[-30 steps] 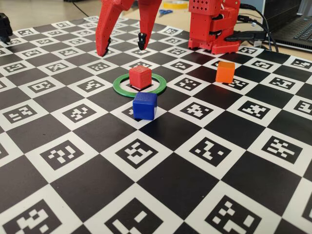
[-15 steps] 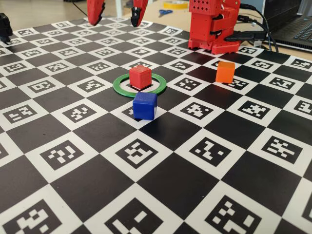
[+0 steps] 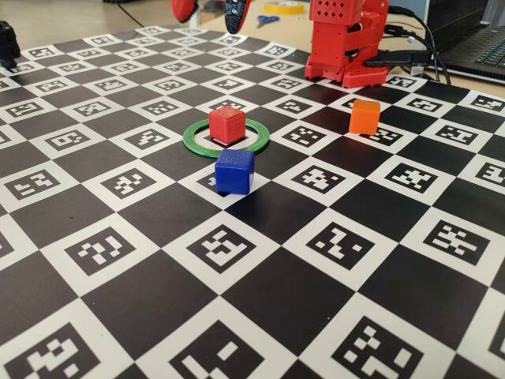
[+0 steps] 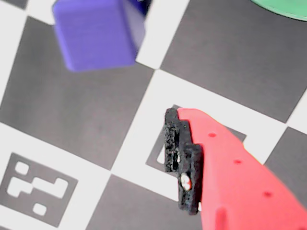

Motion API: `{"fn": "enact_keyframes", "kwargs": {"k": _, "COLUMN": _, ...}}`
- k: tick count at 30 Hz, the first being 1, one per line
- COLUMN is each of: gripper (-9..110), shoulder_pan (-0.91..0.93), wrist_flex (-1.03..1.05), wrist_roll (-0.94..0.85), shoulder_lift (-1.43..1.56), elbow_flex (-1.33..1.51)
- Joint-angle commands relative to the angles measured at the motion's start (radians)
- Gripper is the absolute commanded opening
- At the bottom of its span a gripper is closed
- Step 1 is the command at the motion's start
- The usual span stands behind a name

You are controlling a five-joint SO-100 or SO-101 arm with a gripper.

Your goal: Grab the red cube then put it in the green circle then put the blue cube on top and finally the orange cube on top

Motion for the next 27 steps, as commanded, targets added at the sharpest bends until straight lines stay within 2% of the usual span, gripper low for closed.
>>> {"fn": "enact_keyframes", "kwargs": {"k": 1, "gripper": 46, "shoulder_pan": -0.031, "wrist_flex": -0.008, "wrist_roll": -0.031, "shoulder_lift": -0.018, "elbow_flex": -0.129}}
{"fn": "enact_keyframes", "kwargs": {"k": 10, "gripper": 46, "shoulder_pan": -0.071, "wrist_flex": -0.002, "wrist_roll": -0.072, "shoulder_lift": -0.186, "elbow_flex": -0.218}}
{"fn": "enact_keyframes", "kwargs": {"k": 27, "gripper": 46, "shoulder_pan": -0.072, "wrist_flex": -0.219, "wrist_roll": -0.097, "shoulder_lift": -0.221, "elbow_flex": 0.029}}
